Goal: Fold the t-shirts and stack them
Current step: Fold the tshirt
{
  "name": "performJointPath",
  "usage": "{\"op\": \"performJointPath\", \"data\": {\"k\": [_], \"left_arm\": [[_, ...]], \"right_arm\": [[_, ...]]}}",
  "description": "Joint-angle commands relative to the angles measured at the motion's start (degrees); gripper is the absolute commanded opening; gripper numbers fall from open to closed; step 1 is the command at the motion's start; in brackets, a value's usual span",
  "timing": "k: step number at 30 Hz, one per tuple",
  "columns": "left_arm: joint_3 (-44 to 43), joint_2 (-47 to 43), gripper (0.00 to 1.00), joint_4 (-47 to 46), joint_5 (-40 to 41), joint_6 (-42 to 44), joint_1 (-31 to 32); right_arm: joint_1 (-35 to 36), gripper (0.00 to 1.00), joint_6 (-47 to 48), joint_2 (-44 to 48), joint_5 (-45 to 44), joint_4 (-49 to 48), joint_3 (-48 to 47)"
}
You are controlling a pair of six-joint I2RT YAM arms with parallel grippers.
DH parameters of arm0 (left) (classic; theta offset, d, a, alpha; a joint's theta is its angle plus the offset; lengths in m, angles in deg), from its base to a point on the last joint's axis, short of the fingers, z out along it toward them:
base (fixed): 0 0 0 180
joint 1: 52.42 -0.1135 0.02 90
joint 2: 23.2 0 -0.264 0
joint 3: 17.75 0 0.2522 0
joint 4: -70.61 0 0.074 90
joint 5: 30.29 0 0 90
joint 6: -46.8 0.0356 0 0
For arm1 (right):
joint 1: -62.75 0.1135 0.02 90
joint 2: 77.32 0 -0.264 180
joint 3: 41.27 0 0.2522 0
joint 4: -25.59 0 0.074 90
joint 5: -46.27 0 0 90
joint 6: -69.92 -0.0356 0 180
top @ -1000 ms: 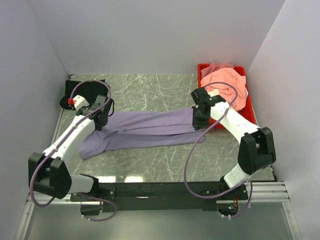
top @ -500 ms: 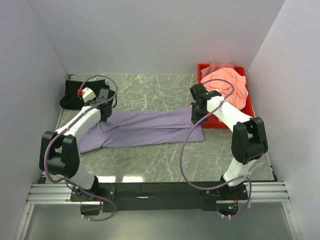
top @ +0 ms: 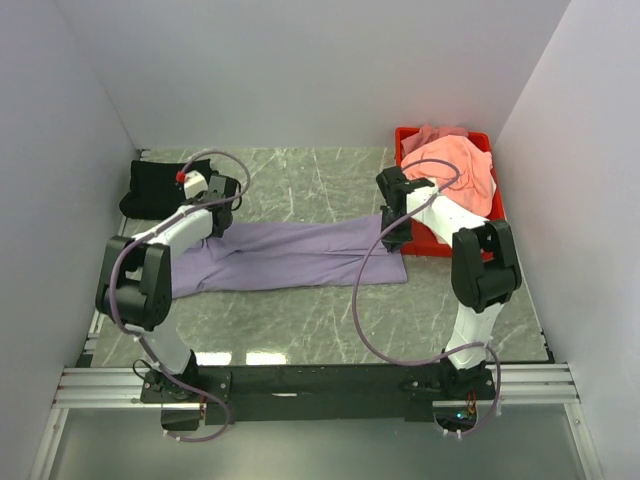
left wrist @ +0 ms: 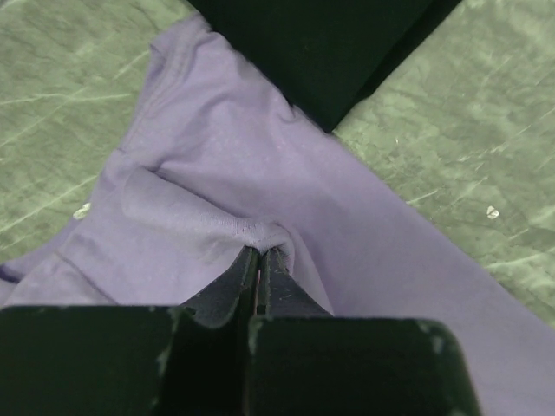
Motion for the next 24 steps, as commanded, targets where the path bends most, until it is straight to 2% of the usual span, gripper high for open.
{"op": "performJointPath", "data": {"k": [1, 5, 6, 7, 8, 10, 11, 13, 14, 15, 24], "left_arm": [[-3.92, 1.86, 0.01, -1.50, -1.29, 2.31, -0.36], [-5.95, 2.74, 0.24, -1.24, -0.95, 2.84, -0.36], [-6.48, 2.74, 0.28, -0.89, -0.86, 2.67, -0.36], [-7.18, 2.57, 0.33, -0.36, -0.59, 2.58, -0.36], [-7.27, 1.87, 0.47, -0.27, -0.24, 2.40, -0.36], [-7.19, 0.82, 0.59, -0.10, -0.15, 1.70, -0.36], [-7.18, -0.32, 0.70, 0.52, -0.24, 1.35, -0.36], [-6.31, -1.64, 0.79, 1.31, -0.33, -0.14, -0.36], [-5.70, -3.39, 0.93, 1.83, -0.50, -0.58, -0.36], [-4.12, -4.28, 0.98, 1.93, -1.20, -1.54, -0.36], [3.18, -16.32, 0.99, 2.45, -7.79, -4.71, -1.06]], "right_arm": [[-0.55, 0.16, -0.07, -0.68, -3.66, -0.32, -3.13], [-0.46, 0.28, -0.43, 0.28, -5.16, 0.29, -5.15], [-0.38, 0.37, -0.08, 0.89, -4.81, -0.14, -5.24], [-0.29, 0.43, 0.27, 2.64, -4.63, -0.41, -5.07], [-0.20, 0.48, 0.54, 3.61, -4.37, -0.85, -4.89], [-0.20, 0.56, 1.33, 5.37, -2.53, -1.98, -3.84], [0.06, 0.59, 1.94, 7.03, -1.57, -2.52, -3.40], [0.68, 0.65, 2.82, 8.63, 1.51, -4.53, -1.48], [1.38, 0.68, 3.78, 9.76, 2.30, -5.06, -0.94], [1.99, 0.71, 4.40, 10.12, 3.36, -5.85, -0.07], [9.90, 0.73, 6.43, 9.07, 2.31, -7.61, 1.61]]}}
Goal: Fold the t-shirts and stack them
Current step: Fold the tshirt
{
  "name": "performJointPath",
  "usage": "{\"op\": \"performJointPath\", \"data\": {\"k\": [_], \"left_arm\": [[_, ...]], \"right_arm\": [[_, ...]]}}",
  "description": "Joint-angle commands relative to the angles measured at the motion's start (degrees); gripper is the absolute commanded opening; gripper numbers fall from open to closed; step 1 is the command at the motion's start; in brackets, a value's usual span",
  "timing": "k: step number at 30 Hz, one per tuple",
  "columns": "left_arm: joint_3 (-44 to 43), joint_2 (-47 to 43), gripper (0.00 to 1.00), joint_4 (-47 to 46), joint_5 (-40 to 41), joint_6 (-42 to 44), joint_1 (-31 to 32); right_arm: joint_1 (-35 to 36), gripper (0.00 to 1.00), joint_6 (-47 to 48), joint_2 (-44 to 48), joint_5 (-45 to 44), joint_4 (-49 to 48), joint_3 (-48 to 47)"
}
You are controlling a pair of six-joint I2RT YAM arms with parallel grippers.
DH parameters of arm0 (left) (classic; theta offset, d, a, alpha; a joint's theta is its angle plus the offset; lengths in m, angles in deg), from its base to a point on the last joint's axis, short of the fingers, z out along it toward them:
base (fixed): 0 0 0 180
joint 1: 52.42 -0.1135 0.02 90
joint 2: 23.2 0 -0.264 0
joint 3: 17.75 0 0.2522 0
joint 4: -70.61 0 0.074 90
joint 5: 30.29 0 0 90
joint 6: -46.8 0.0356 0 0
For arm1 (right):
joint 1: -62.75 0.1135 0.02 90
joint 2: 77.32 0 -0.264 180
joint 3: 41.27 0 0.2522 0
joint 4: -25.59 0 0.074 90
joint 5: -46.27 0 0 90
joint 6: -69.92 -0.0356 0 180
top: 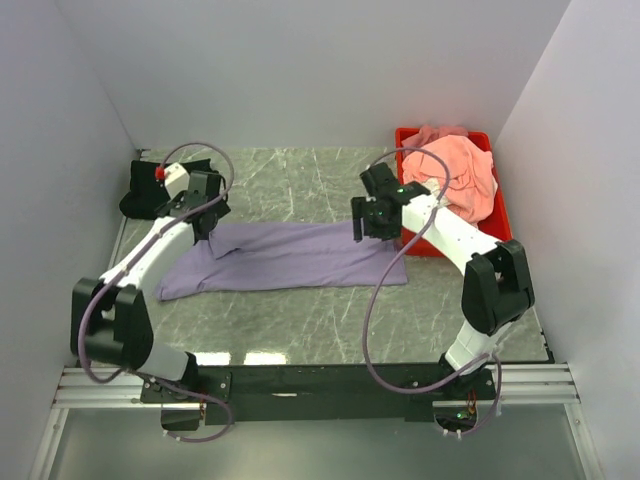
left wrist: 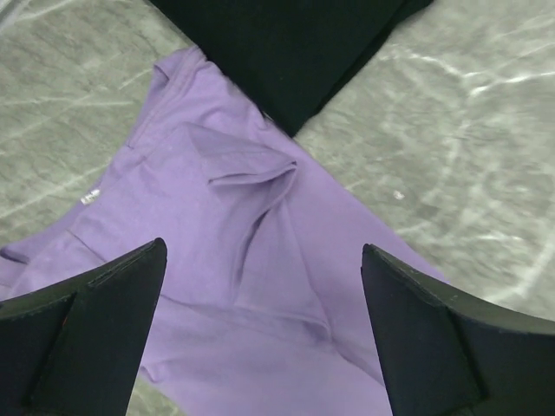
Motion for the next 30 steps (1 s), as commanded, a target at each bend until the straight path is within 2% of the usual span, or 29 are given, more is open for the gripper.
{"op": "performJointPath", "data": {"k": [1, 6, 12, 16, 21, 26, 30], "left_arm": [[3.85, -4.59, 1.00, 0.03, -4.71, -2.79, -0.49], [11.85, -6.88, 0.99, -3.57, -10.25, -4.55, -2.77], [17.31, -3.55, 0.99, -7.97, -19.39, -4.47, -7.35], [20.74, -2.84, 0.99, -9.73, -22.74, -5.26, -8.58], [25.40, -5.47, 0.99, -7.54, -21.69, -7.62, -9.37], [28.83, -12.58, 0.99, -3.67, -18.00, -9.38, -9.81], [31.99, -18.30, 0.99, -1.91, -18.08, -11.14, -9.81]], "right_arm": [[3.48, 0.73, 1.19, -0.02, 1.37, -3.35, 2.26], [5.86, 0.73, -0.31, -2.92, 6.12, -6.52, 4.47], [6.65, 0.73, -1.10, -6.26, 6.83, -8.81, 7.36], [6.57, 0.73, -1.71, -6.53, 7.61, -10.39, 11.06], [6.65, 0.73, -2.42, -4.68, 9.64, -13.29, 19.13], [7.00, 0.73, -3.30, -1.17, 11.56, -14.87, 25.91], [9.20, 0.74, -4.35, 2.43, 12.71, -15.05, 30.30]]}}
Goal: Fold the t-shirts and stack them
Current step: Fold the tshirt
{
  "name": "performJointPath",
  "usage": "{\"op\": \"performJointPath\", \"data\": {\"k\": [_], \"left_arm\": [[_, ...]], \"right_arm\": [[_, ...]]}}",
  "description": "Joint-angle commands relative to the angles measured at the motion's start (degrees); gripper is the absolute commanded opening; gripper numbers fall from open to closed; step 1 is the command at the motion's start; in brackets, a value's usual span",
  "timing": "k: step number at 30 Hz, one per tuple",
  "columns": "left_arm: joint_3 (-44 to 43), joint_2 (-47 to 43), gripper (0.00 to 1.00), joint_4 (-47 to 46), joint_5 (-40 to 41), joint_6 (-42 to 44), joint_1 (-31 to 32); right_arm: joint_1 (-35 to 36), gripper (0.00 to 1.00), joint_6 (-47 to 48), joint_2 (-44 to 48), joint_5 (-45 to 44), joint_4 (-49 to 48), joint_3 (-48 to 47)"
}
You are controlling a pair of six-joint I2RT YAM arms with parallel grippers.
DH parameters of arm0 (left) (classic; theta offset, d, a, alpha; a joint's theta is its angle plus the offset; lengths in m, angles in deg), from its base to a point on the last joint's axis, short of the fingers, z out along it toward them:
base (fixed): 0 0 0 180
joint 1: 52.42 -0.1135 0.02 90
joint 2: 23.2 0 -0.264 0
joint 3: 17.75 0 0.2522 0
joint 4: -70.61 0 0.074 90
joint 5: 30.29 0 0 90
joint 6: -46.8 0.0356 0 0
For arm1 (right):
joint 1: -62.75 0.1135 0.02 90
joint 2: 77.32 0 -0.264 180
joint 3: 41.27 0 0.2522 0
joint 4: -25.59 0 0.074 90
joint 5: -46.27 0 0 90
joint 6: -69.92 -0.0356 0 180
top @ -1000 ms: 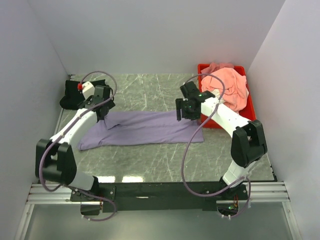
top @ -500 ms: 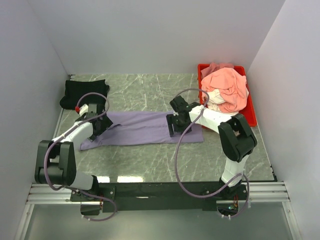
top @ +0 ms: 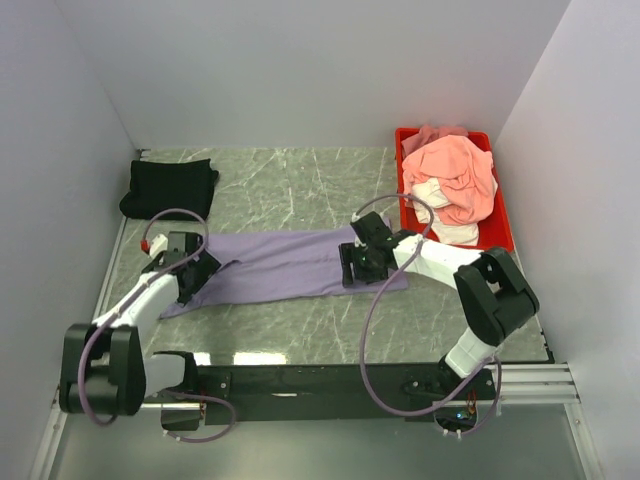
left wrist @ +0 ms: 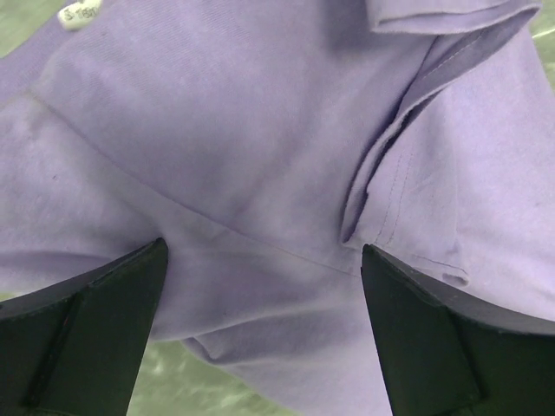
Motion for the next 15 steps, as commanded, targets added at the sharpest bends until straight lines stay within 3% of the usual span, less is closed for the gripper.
{"op": "performJointPath", "data": {"k": [1, 8, 15], "left_arm": [[1.95, -5.18, 0.99, 4.27, 0.43, -2.66, -0.19], [0.90, -10.74, 1.00, -0.19, -5.37, -0.74, -0.28], [-6.83, -2.49, 0.99, -1.26, -5.65, 2.17, -0.28]], "right_arm": [[3.01, 0.74, -2.23, 1.08, 3.47, 5.21, 5.52], [3.90, 0.74, -2.23, 3.20, 3.21, 5.39, 3.42], [3.99, 0.74, -2.50, 3.55, 1.37, 6.43, 1.49]]}}
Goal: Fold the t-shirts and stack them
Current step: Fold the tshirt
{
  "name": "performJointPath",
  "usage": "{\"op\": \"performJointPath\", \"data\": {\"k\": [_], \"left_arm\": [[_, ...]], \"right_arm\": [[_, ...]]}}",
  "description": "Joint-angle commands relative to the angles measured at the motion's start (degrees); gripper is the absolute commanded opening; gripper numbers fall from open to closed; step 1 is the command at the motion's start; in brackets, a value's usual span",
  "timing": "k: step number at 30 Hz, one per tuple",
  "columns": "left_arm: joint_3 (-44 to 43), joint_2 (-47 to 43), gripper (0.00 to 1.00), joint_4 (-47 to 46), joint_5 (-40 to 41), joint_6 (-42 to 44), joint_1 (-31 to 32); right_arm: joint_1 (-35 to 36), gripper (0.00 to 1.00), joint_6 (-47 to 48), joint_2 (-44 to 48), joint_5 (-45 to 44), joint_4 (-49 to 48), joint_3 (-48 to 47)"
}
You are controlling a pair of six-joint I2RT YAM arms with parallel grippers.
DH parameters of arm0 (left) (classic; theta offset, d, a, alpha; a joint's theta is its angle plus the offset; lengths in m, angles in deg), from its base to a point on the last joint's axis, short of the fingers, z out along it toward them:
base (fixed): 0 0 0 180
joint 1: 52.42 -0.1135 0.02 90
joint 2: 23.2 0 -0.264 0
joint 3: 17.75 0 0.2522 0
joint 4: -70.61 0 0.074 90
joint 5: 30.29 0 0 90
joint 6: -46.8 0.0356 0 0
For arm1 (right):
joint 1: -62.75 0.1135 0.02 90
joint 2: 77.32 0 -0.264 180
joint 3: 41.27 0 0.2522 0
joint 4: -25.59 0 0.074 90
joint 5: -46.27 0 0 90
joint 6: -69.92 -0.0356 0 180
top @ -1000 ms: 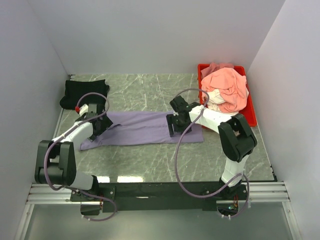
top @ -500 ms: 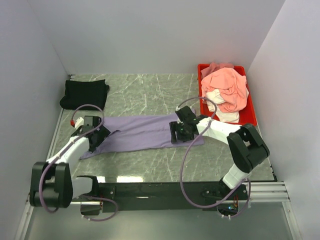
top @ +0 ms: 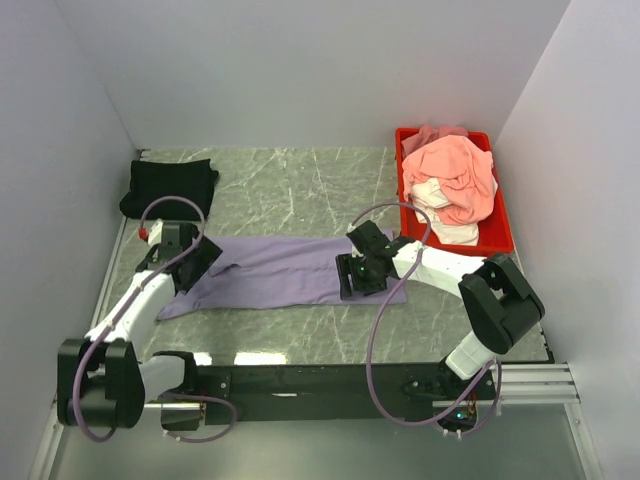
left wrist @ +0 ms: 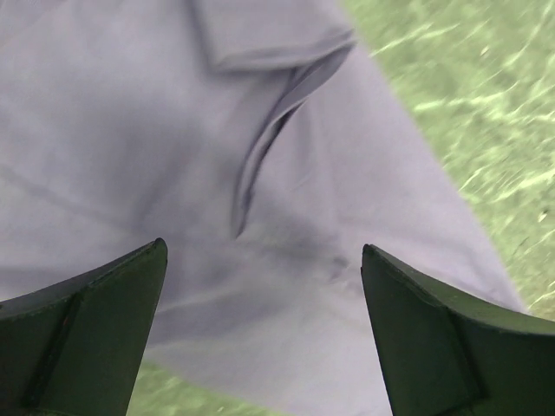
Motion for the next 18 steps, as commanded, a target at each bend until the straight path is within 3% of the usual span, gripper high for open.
{"op": "performJointPath", "data": {"k": [1, 18], "left_arm": [[-4.06, 4.55, 0.99, -2.45, -0.46, 2.01, -0.24], [-9.33, 18.54, 0.99, -11.33, -7.93, 2.19, 0.55]], "right_arm": [[0.34, 0.74, -1.03, 0.32, -1.54, 4.08, -1.44], [-2.47, 0.74, -1.30, 1.38, -3.66, 5.49, -2.32]]}}
